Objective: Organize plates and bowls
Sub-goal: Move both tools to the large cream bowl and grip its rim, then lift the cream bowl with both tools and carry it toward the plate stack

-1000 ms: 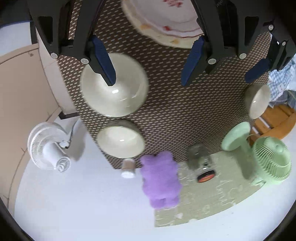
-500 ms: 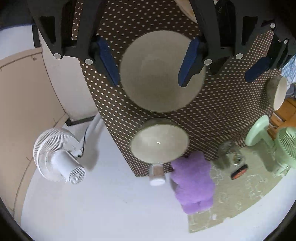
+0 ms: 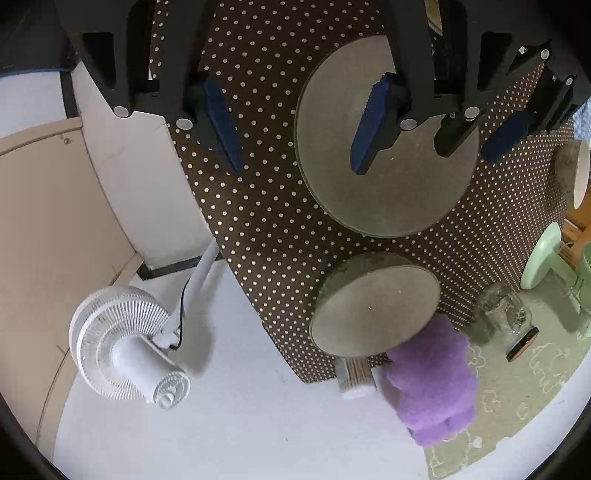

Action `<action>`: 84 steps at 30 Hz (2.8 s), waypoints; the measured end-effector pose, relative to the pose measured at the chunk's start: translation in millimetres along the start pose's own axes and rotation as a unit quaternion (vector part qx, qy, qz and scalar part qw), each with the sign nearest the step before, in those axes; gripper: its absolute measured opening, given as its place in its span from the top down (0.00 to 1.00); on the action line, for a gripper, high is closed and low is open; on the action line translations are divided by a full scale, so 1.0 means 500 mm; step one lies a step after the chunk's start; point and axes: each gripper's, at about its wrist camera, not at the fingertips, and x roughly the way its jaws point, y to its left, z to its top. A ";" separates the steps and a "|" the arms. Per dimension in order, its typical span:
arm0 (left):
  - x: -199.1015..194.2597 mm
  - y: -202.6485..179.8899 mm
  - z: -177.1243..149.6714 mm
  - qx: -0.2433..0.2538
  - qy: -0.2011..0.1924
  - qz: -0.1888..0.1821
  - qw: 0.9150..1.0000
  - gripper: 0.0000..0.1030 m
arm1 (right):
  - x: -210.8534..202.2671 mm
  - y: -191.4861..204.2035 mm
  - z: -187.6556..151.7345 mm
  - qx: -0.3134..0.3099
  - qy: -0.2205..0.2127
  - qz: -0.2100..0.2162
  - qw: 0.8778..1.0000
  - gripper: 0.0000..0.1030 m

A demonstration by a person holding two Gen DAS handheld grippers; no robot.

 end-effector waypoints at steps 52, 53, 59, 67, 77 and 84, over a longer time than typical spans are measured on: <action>-0.179 0.149 -0.065 -0.010 -0.040 -0.020 0.999 0.87 | -0.150 0.146 -0.042 -0.056 -0.019 0.058 0.997 0.83; -0.189 0.161 -0.072 -0.012 -0.042 -0.019 0.999 0.87 | -0.159 0.158 -0.048 -0.058 -0.021 0.060 0.996 0.83; -0.230 0.225 -0.105 -0.023 -0.044 -0.013 0.999 0.87 | -0.200 0.227 -0.088 -0.072 -0.024 0.067 0.995 0.83; -0.274 0.318 -0.166 -0.037 -0.045 -0.002 0.998 0.87 | -0.238 0.323 -0.158 -0.087 -0.021 0.078 0.993 0.83; -0.295 0.422 -0.248 -0.048 -0.046 0.016 0.998 0.87 | -0.247 0.427 -0.253 -0.104 -0.008 0.100 0.989 0.83; -0.270 0.477 -0.300 -0.061 -0.027 0.018 0.998 0.87 | -0.226 0.482 -0.315 -0.112 0.007 0.105 0.988 0.83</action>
